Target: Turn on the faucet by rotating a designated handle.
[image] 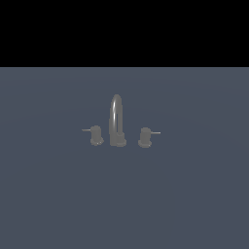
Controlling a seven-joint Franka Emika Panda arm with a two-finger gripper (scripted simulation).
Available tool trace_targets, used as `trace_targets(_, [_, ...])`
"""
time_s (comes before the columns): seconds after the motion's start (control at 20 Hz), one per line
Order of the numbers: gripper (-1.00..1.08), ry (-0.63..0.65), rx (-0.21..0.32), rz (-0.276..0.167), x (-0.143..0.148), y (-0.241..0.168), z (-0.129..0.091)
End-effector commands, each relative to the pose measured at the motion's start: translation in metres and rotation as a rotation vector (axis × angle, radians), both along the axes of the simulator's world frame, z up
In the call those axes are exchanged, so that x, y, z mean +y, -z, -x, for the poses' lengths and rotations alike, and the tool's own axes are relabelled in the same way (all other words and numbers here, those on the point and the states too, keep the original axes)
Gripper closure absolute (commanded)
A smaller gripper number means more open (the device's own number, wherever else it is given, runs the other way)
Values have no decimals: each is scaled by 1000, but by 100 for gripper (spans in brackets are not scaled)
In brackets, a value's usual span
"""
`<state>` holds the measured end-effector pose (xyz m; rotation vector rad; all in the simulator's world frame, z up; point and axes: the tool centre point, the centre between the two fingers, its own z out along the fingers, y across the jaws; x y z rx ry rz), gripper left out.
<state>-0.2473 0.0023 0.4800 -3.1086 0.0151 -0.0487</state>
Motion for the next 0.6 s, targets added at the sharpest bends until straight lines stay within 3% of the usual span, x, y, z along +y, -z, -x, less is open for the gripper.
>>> trace_targets(0.0, [108, 0, 0, 0, 0, 0, 0])
trace_targets(0.55, [108, 64, 2, 0, 13, 16, -5])
